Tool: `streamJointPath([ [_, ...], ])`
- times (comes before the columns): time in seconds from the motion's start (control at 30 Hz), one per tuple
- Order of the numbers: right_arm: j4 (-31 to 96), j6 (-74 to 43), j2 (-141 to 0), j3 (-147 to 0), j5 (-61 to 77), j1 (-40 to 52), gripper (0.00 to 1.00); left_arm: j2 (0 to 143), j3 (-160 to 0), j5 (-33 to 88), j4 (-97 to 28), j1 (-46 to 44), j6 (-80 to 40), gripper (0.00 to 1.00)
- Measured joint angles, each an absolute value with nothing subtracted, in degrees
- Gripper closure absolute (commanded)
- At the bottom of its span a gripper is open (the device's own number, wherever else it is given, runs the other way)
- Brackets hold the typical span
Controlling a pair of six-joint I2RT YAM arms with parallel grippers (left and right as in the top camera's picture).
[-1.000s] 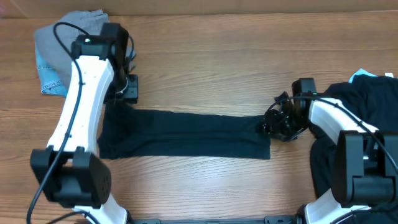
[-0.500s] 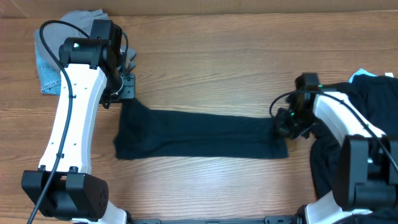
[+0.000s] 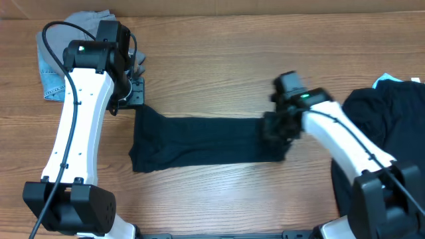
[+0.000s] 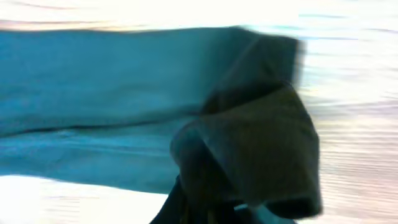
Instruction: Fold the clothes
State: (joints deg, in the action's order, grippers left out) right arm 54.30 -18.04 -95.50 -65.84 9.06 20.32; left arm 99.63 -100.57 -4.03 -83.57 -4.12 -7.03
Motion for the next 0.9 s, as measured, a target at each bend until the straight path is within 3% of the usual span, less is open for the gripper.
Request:
streamJointPath([
  [0.2, 47.5, -24.3, -95.5, -65.8, 9.9, 29.7, 0.96, 99.6, -100.6, -4.0, -83.8, -4.1, -7.0, 0.55],
  [0.47, 42.4, -31.7, -95.5, -65.8, 10.0, 33.9, 0.94, 99.6, -100.6, -3.6, -83.8, -4.1, -7.0, 0.55],
  [0.53, 41.4, -33.7, -95.5, -65.8, 10.1, 34.9, 0.55, 99.6, -100.6, -3.6, -83.8, -4.1, -7.0, 0.5],
  [0.6, 41.3, -35.1, -95.9, -65.8, 10.2, 35.6, 0.46, 99.6, -100.6, -3.6, -83.8, -4.1, -6.9, 0.48],
  [0.8, 41.1, -36.5, -96.6, -65.8, 10.7, 36.0, 0.44, 99.6, -100.6, -3.6, -84.0, -4.0, -6.8, 0.46],
  [0.9, 41.5, -36.7, -96.5, -65.8, 10.7, 34.8, 0.53, 99.6, -100.6, -3.6, -84.3, -3.1, -6.8, 0.45],
])
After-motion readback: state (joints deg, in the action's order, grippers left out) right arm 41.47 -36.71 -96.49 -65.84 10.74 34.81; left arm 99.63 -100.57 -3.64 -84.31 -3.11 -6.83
